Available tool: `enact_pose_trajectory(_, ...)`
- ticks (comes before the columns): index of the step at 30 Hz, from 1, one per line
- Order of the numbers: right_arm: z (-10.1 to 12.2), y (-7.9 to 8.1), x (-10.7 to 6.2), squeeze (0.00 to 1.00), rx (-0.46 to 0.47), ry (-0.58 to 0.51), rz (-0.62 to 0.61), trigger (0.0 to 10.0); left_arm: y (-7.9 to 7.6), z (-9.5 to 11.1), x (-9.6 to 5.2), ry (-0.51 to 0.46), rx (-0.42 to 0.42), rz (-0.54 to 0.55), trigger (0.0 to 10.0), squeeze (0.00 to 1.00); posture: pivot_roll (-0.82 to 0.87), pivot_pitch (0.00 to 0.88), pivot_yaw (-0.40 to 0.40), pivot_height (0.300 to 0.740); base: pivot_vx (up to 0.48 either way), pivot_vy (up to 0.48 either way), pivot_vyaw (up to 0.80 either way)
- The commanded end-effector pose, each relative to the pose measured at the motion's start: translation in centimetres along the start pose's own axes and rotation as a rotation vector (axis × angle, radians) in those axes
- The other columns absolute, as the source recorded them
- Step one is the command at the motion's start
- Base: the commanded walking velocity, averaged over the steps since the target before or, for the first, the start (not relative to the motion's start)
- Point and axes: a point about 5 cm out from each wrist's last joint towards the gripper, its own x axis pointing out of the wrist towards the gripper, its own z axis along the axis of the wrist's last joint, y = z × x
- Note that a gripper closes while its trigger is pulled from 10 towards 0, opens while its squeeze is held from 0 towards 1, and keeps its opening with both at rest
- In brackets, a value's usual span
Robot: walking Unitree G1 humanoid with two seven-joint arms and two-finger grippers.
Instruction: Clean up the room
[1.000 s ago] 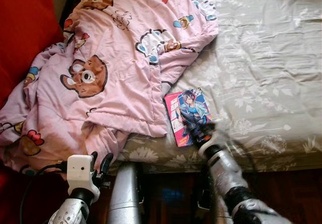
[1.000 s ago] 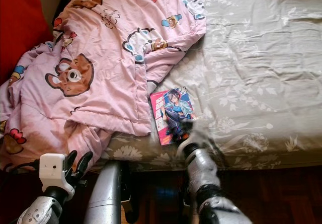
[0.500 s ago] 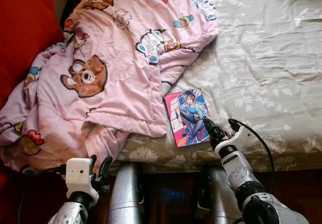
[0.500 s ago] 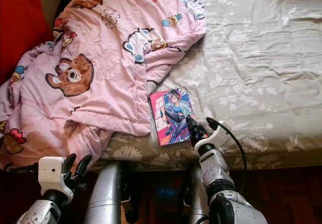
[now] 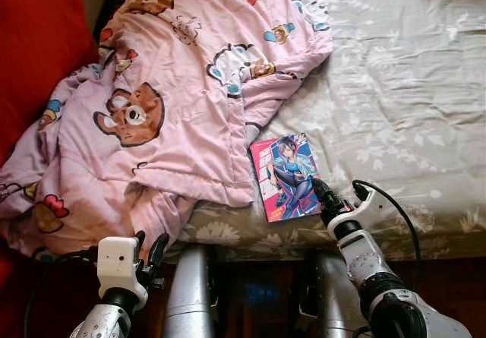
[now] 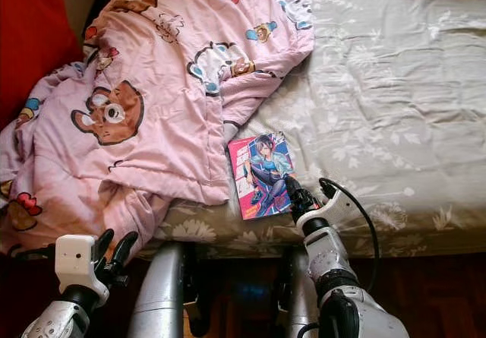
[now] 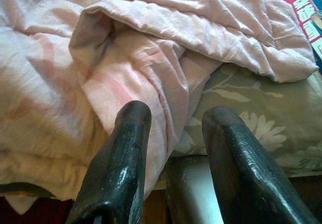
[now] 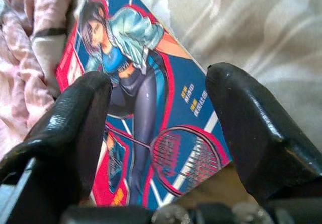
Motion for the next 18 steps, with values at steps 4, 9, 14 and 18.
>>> enact_pose_trajectory(4,-1.7,-1.34,-1.06,0.0,0.036,0.053,-0.05,10.0,0.33,-0.61,-0.59,0.044,0.019,0.004,10.0,0.0,0.24,0.324,0.07,0.596,0.0,0.0,0.0)
enact_pose_trajectory(9,-2.18,-1.02,-1.03,0.0,0.038,0.069,-0.022,10.0,0.35,-0.65,-0.61,0.046,0.02,0.003,10.0,0.0,0.24,0.324,0.071,0.596,0.0,0.0,0.0)
enact_pose_trajectory(14,-2.18,-0.84,-0.91,0.0,0.047,0.064,-0.019,10.0,0.31,-0.64,-0.61,0.046,0.02,0.002,10.0,0.0,0.24,0.325,0.071,0.596,0.0,0.0,0.0)
enact_pose_trajectory(18,-2.31,-0.8,-0.94,0.0,0.052,0.068,-0.012,10.0,0.38,-0.69,-0.73,0.049,0.022,0.002,10.0,0.0,0.24,0.326,0.072,0.596,0.0,0.0,0.0)
